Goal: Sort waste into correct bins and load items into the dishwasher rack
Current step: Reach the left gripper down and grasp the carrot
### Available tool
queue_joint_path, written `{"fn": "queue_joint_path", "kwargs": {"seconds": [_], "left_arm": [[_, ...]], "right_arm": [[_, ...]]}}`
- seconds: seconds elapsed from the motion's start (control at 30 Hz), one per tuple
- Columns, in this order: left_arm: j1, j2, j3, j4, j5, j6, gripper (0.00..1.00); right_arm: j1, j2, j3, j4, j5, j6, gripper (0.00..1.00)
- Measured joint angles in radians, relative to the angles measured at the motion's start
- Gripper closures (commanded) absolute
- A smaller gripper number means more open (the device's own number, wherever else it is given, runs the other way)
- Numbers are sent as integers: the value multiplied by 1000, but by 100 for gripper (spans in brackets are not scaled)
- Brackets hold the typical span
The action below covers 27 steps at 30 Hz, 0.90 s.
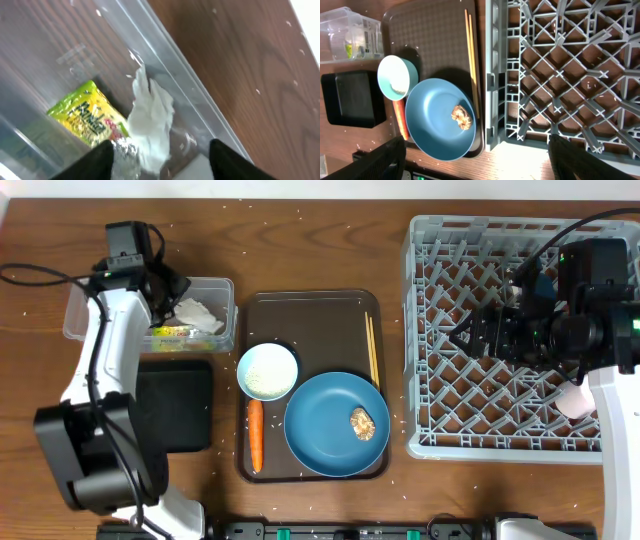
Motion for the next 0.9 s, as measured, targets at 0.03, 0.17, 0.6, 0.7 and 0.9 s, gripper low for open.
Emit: {"fn": "queue_joint_path", "kwargs": {"seconds": [0.03, 0.17, 0.6, 0.7, 0.9], "left_arm": [[0, -25, 0, -14, 18, 29, 35], [0, -175, 0, -79, 108, 169, 30], [-176, -504, 4, -545, 349, 648, 30], [-239, -489, 4, -604, 340, 690, 30], [-336, -463, 3, -616, 265, 719, 32]], "right_arm": [[0, 0, 0, 0, 0, 0, 14], [0, -2, 0, 2, 0, -5, 14], [0, -203, -1, 94, -4, -19, 1], [0, -230, -1, 88, -3, -8, 1], [0, -222, -1, 64, -3, 1, 1]]}}
